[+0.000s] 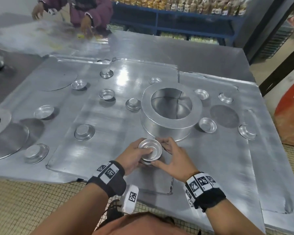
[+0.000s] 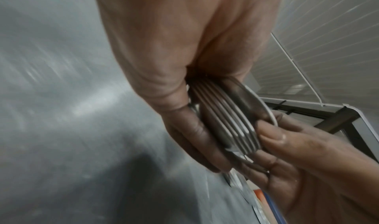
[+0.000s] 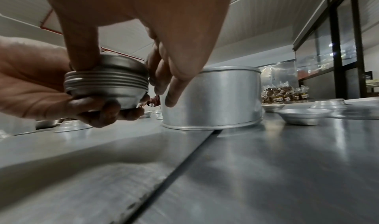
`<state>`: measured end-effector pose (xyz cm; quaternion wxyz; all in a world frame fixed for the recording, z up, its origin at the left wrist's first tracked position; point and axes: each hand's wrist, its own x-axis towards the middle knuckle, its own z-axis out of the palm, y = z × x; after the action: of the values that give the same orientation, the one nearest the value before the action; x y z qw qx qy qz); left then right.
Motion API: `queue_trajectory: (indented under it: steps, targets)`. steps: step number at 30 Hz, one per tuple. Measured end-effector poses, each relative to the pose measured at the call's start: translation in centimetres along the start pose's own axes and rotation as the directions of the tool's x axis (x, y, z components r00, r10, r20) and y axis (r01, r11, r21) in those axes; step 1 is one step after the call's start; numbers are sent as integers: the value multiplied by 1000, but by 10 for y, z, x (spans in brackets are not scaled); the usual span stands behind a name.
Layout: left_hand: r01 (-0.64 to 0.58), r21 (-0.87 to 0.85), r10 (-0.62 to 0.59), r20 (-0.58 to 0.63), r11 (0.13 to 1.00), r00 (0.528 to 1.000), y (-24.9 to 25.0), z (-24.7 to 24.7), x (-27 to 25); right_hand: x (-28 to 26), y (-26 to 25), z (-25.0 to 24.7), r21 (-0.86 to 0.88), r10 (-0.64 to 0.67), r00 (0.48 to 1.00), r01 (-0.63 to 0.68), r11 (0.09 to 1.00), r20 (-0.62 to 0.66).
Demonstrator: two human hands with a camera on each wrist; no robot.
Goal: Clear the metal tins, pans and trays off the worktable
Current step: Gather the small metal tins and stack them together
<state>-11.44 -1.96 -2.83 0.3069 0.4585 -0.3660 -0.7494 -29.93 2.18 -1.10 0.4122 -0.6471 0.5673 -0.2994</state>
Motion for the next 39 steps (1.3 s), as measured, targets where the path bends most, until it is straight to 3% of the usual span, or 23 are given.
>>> queue_trajectory:
  steps: [7, 11, 17, 24, 31, 36, 39]
  targets:
    - [-49, 8, 50, -118, 999, 992, 1, -55, -20, 32, -19, 32, -15, -22, 976, 25, 1000, 217]
    - [-75, 20, 77, -227, 997, 971, 0, -91, -39, 68, -26, 56, -246, -22, 955, 99, 964, 297]
    - [-126, 78, 146, -380, 989, 913, 2, -145, -73, 119, -50, 105, -458, 19, 950, 132, 879, 310]
    - [-100, 5, 89, -492, 995, 866, 4, -192, -100, 166, -86, 168, -532, -27, 925, 242, 811, 379]
    - [-79, -17, 56, -566, 997, 823, 1, -224, -116, 201, -102, 219, -658, -73, 935, 299, 691, 348]
    - [-63, -40, 29, -569, 997, 822, 2, -239, -122, 208, -106, 231, -693, -19, 938, 270, 669, 347]
    - [-72, -39, 35, -592, 997, 805, 5, -242, -122, 209, -109, 232, -656, -25, 943, 250, 712, 332]
